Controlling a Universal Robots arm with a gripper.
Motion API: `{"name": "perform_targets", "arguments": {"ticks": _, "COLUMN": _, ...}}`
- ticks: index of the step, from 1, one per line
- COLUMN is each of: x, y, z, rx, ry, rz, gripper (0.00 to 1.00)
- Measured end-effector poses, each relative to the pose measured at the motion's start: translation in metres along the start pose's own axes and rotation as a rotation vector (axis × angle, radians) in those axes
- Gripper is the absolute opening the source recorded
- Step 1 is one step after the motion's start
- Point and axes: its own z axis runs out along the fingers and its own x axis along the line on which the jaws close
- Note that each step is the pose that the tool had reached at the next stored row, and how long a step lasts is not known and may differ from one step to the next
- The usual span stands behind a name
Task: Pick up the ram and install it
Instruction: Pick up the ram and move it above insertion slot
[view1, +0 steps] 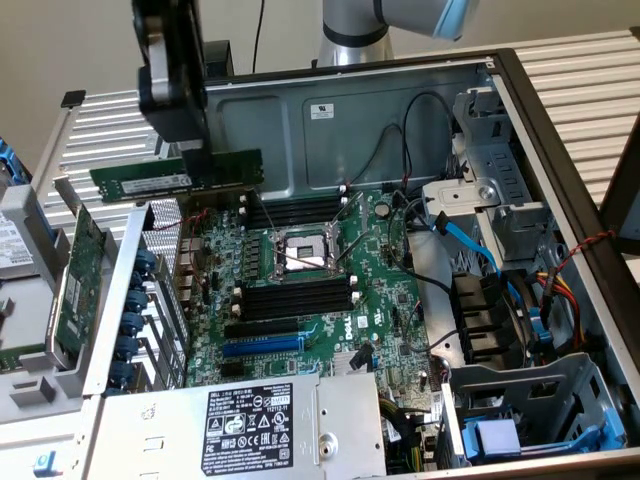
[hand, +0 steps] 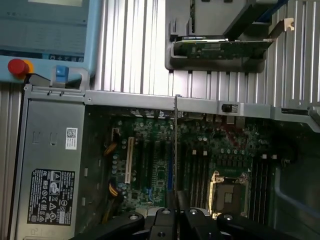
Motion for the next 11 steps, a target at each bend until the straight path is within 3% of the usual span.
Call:
{"name": "perform_targets", "arguments": {"ticks": 6, "x": -0.002, "y": -0.0243, "z": 0.0002, "rx": 0.0031, "ry": -0.0019, "rz": -0.001, "gripper": 0.13}}
{"name": "perform_targets", "arguments": {"ticks": 11, "x": -0.019, "y": -0.0356, "z": 0.004, "rx": 0.004, "ry": -0.0018, "rz": -0.001, "gripper": 0.13}}
